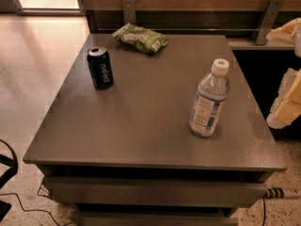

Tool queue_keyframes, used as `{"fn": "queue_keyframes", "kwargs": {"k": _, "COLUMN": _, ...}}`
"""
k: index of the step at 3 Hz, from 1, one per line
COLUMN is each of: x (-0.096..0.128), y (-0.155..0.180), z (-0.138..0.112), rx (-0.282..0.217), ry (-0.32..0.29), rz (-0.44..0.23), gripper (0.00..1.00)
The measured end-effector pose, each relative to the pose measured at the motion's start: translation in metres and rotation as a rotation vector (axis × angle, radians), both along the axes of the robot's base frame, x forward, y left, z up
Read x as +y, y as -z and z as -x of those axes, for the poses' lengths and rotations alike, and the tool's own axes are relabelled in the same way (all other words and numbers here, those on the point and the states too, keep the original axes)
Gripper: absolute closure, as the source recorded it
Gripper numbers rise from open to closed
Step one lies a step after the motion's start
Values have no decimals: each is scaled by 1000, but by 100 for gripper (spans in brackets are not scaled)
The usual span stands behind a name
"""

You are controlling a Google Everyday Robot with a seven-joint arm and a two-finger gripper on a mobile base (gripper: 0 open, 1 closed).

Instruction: Move blue plastic bottle near green jalapeno chip bag

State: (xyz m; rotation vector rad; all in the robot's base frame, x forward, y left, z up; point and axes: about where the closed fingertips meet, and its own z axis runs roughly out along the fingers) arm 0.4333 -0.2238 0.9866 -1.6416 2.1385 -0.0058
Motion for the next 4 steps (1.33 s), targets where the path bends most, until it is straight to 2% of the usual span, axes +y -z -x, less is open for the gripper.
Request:
{"fn": "queue_keyframes", "kwargs": {"k": 2, "x": -12, "y": 12, "z": 7, "rx": -126, "ry": -64, "rz": -293, "gripper": 0}}
{"fn": "queue_keyframes", "kwargs": {"k": 3, "x": -12, "y": 18, "z": -1, "rx": -190, "ry": -94, "rz": -444, "gripper": 0}}
{"fn": "queue_keyframes", "kwargs": {"k": 4, "x": -11, "y": 28, "z": -8, "rx": -203, "ry": -100, "rz": -573, "gripper": 0}}
